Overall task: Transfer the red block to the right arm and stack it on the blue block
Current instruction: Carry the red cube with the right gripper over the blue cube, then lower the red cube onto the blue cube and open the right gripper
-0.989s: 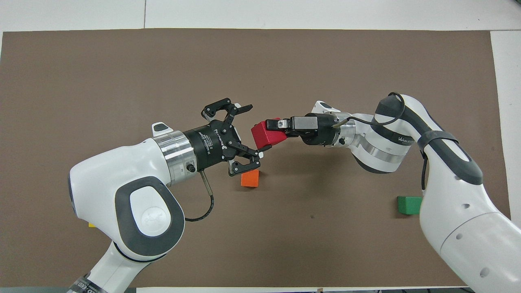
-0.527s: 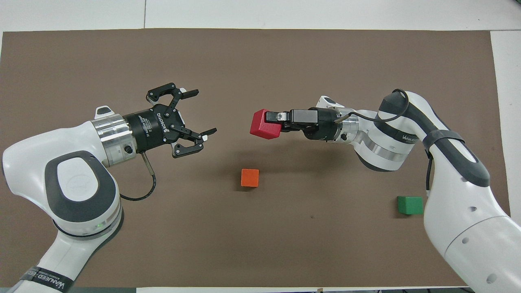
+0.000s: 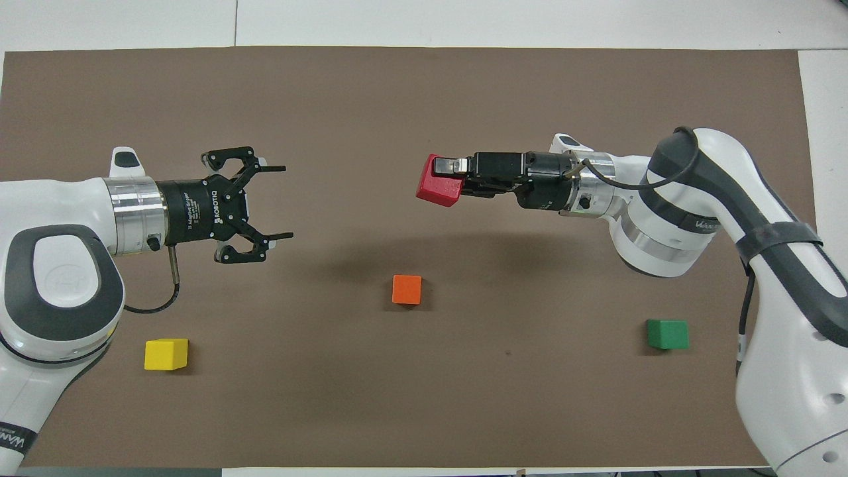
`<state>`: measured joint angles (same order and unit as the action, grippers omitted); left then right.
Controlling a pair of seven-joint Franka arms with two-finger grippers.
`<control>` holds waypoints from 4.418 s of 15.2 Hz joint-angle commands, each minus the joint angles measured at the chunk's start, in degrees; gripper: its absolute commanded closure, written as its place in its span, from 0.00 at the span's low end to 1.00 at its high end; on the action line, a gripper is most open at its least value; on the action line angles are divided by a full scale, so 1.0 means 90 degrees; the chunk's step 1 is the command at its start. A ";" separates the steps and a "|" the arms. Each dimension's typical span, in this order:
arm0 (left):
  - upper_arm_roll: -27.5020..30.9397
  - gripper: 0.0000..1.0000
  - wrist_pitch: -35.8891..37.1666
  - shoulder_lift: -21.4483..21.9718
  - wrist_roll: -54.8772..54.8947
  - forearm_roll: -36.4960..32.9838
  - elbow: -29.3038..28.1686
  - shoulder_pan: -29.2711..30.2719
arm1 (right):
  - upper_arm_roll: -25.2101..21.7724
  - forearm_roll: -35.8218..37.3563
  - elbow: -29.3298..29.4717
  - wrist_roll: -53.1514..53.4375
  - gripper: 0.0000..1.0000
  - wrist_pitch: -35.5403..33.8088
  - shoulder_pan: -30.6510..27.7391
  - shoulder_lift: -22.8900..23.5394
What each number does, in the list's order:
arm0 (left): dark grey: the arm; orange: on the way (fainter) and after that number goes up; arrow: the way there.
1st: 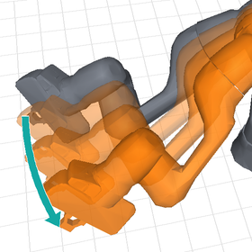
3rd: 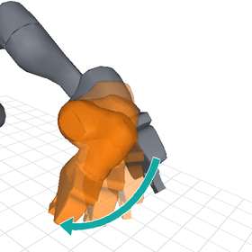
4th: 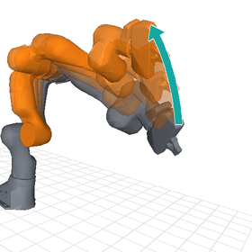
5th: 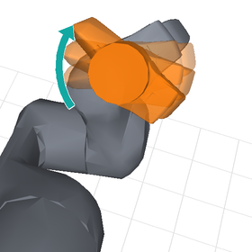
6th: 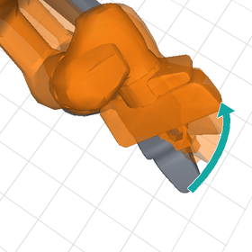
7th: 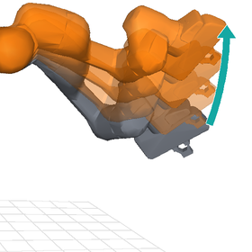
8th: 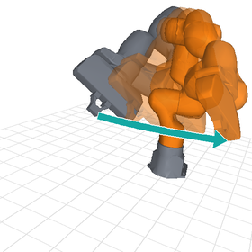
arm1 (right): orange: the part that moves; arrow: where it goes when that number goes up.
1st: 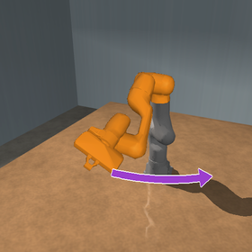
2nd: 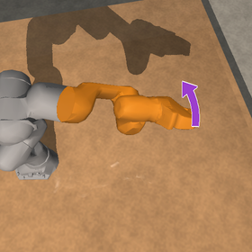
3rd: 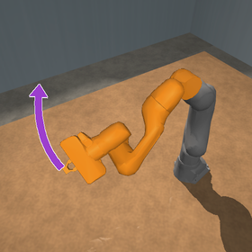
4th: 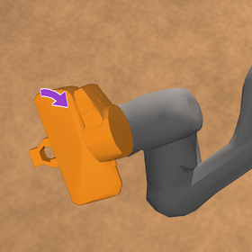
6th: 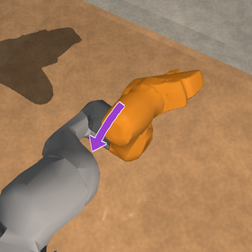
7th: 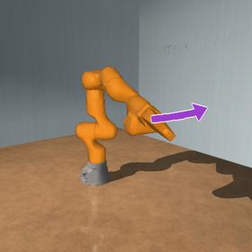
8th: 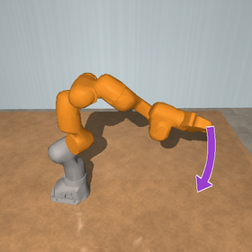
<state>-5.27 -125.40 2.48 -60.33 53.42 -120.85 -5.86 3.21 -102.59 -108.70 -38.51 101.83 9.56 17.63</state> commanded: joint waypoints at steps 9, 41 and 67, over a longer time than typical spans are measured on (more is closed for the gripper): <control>-0.0030 0.00 0.1949 -0.0412 0.2590 -0.4313 0.1288 0.0865 | 0.0014 0.5494 0.1948 0.4314 1.00 0.1186 -0.0349 -0.0641; 0.0371 0.00 0.3904 -0.0373 0.5854 -0.6014 0.2363 0.0524 | -0.0064 1.0588 0.1855 0.4347 1.00 -0.0320 -0.1931 0.0629; 0.0400 0.00 0.3718 -0.0480 0.5639 -0.5946 0.2471 0.0524 | -0.0084 1.0803 0.0974 0.4855 1.00 0.0698 -0.1795 0.0531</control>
<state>-2.16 -91.24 -2.18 -9.09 -1.07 -98.00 -0.96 1.94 -6.77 -97.39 3.91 105.93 -6.33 23.57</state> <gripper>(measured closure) 0.000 0.441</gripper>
